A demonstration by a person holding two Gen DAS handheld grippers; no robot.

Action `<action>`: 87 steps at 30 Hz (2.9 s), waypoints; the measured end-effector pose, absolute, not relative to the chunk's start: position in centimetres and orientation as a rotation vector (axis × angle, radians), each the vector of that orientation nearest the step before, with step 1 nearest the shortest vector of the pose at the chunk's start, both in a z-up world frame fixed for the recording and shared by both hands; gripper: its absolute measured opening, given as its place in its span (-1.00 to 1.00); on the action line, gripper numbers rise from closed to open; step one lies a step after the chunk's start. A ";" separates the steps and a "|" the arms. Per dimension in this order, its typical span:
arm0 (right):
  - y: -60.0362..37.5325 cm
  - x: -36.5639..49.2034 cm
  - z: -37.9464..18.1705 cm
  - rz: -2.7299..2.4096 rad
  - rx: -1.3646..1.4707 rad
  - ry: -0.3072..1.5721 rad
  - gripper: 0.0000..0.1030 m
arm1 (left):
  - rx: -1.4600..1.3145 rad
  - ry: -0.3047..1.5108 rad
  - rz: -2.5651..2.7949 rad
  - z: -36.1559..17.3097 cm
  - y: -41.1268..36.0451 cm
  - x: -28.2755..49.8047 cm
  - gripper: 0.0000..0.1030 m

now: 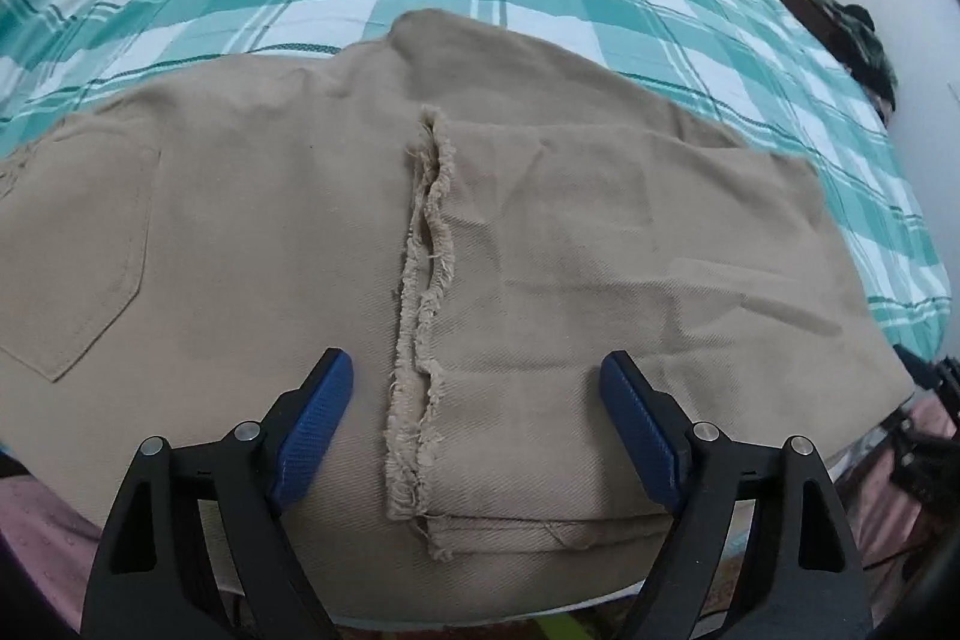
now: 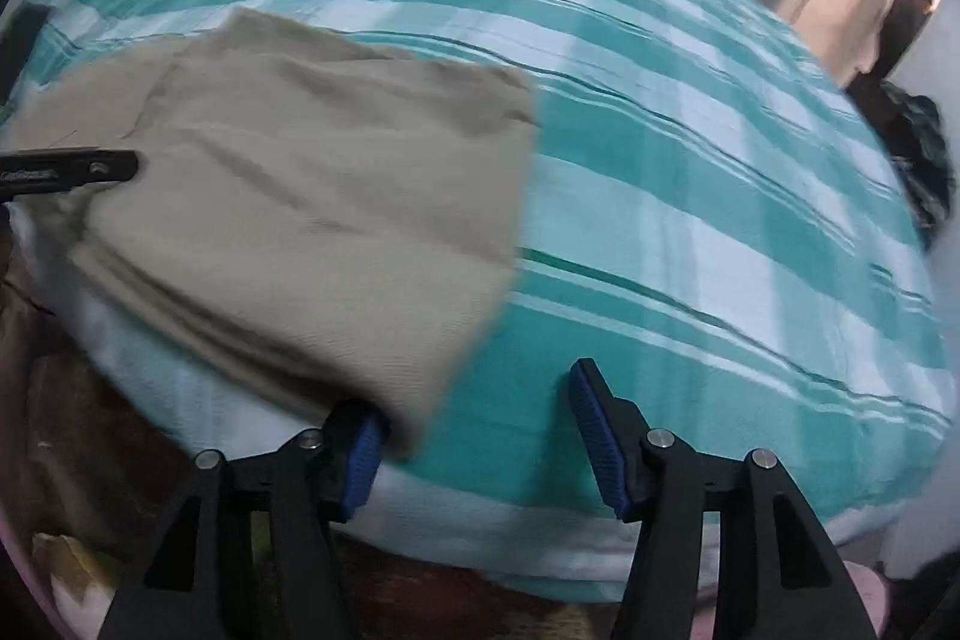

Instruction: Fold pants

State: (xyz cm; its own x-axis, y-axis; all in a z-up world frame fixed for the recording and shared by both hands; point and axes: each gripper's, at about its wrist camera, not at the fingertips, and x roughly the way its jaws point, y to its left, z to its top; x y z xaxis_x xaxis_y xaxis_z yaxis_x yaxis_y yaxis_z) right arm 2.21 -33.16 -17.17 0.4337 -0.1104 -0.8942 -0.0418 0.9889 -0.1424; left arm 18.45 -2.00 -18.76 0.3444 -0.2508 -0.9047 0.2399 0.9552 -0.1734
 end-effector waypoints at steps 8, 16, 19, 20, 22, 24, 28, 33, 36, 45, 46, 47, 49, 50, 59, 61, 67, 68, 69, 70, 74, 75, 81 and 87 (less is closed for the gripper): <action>-35.1 1.1 -16.1 -0.032 -0.076 1.210 0.34 | 0.004 1.171 -0.341 -19.0 -1.8 18.4 0.69; -35.8 2.2 -8.2 0.136 -0.018 1.003 0.33 | -0.070 1.078 -0.354 -14.7 -0.6 17.3 0.60; -34.1 6.6 -7.3 0.291 0.034 0.922 0.33 | -0.028 1.054 -0.417 -13.7 -2.3 16.4 0.60; -33.6 7.9 -7.7 0.321 0.036 0.913 0.33 | -0.013 1.062 -0.433 -14.0 -2.9 16.1 0.60; -33.2 11.7 -10.0 0.351 0.029 0.933 0.33 | 0.041 1.101 -0.452 -15.3 -4.2 15.6 0.59; -33.4 14.7 -13.5 0.375 0.048 1.018 0.33 | 0.093 1.145 -0.464 -17.3 -5.0 15.1 0.58; -34.8 17.5 -19.6 0.340 0.075 1.241 -0.09 | 0.070 1.145 -0.468 -17.0 -4.8 15.4 0.60; -33.9 11.3 -12.7 0.297 0.072 1.035 0.11 | 0.009 1.140 -0.472 -16.9 -3.9 15.4 0.69; -33.3 8.2 -13.9 0.276 0.122 1.040 0.21 | 0.048 1.131 -0.475 -17.2 -4.3 15.2 0.71; -32.4 6.7 -18.3 0.204 0.135 1.104 0.27 | -0.173 1.062 -0.333 -11.8 5.1 16.5 0.75; -32.7 6.6 -18.4 0.205 0.147 1.099 0.27 | -0.217 1.049 -0.283 -11.4 7.5 16.6 0.76; -32.8 6.7 -18.7 0.204 0.161 1.089 0.28 | -0.288 1.033 -0.210 -11.0 10.8 16.6 0.76; -32.8 6.5 -18.8 0.199 0.153 1.071 0.28 | -0.413 1.016 -0.114 -10.9 15.7 16.4 0.76; -32.5 6.5 -18.9 0.198 0.137 1.067 0.29 | -0.514 1.004 -0.053 -11.0 19.1 16.2 0.76; -32.6 6.2 -19.1 0.194 0.134 1.052 0.34 | -0.983 0.970 0.105 -14.9 31.4 15.5 0.18; -32.6 6.2 -19.1 0.197 0.134 1.052 0.34 | -0.998 0.985 0.115 -15.7 31.4 15.8 0.06; -32.5 6.3 -19.2 0.199 0.133 1.052 0.35 | -0.982 1.004 0.154 -17.4 31.5 16.6 -0.13; -32.5 6.3 -19.2 0.199 0.131 1.054 0.35 | -0.979 1.002 0.153 -17.3 31.4 16.6 -0.24; -32.5 6.3 -19.2 0.199 0.132 1.054 0.35 | -0.973 0.995 0.165 -17.1 31.4 16.4 -0.29; -32.6 6.2 -19.2 0.199 0.132 1.053 0.35 | -0.973 0.980 0.179 -16.8 31.5 16.1 -0.32; -32.5 6.3 -19.1 0.196 0.134 1.052 0.36 | -0.963 0.938 0.201 -16.0 32.0 15.2 -0.32; -32.5 6.3 -19.1 0.197 0.133 1.053 0.38 | -0.958 0.947 0.192 -16.1 32.1 15.3 -0.32; -32.4 6.3 -19.1 0.199 0.129 1.052 0.46 | -0.952 0.942 0.176 -15.9 32.2 15.6 -0.32; -32.3 6.4 -19.1 0.200 0.130 1.053 0.46 | -0.952 0.949 0.181 -16.0 32.3 16.2 -0.32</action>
State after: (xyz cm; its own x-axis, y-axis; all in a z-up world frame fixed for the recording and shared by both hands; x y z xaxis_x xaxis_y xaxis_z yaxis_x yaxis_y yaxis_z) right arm 6.38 -32.31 -19.10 0.4796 0.2253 -0.8480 -0.1016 0.9742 0.2014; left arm 16.18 32.32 -15.99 0.6005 -0.2562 -0.7575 -0.5172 0.5981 -0.6122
